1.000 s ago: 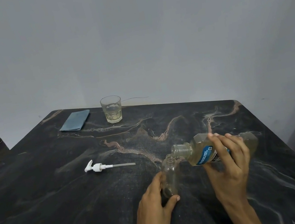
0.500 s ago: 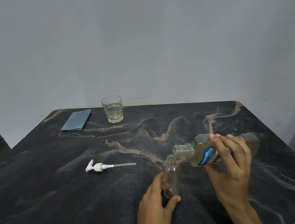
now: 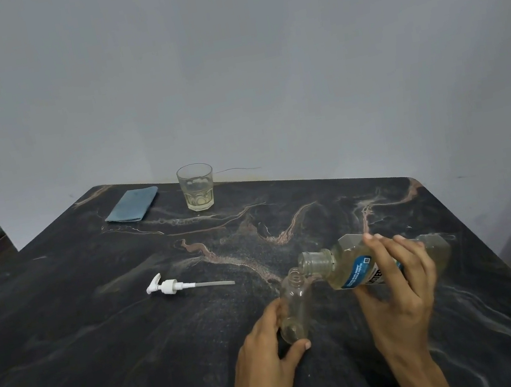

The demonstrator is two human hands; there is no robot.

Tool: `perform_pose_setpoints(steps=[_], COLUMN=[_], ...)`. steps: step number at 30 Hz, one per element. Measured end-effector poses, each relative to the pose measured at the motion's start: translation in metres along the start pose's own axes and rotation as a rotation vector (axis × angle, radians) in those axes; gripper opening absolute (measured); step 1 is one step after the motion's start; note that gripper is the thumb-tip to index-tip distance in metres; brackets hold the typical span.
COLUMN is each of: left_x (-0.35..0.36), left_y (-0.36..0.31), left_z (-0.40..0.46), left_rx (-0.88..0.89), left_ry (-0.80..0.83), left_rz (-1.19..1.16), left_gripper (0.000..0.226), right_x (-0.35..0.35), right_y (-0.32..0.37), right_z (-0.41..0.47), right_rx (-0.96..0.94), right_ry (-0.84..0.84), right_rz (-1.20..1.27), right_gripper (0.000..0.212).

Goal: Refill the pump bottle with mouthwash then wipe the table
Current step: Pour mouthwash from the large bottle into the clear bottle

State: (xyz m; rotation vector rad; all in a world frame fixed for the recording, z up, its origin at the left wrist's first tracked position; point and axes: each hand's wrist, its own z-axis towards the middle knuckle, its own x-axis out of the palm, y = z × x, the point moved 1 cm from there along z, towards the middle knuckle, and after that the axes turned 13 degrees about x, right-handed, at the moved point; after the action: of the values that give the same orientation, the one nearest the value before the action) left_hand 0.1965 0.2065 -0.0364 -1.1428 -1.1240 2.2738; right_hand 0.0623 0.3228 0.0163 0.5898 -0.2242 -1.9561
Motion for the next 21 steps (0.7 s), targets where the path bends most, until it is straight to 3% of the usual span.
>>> perform_pose_setpoints(steps=[21], left_x=[-0.0001], left_y=[-0.0025], left_z=[-0.0008], left_rx=[-0.014], left_ry=[-0.005], left_rz=[-0.002], left_gripper=[0.062], right_x=[0.0007], right_y=[-0.0008], right_z=[-0.0009], right_rx=[0.01], right_ry=[-0.011], right_rz=[0.011], right_gripper=[0.083])
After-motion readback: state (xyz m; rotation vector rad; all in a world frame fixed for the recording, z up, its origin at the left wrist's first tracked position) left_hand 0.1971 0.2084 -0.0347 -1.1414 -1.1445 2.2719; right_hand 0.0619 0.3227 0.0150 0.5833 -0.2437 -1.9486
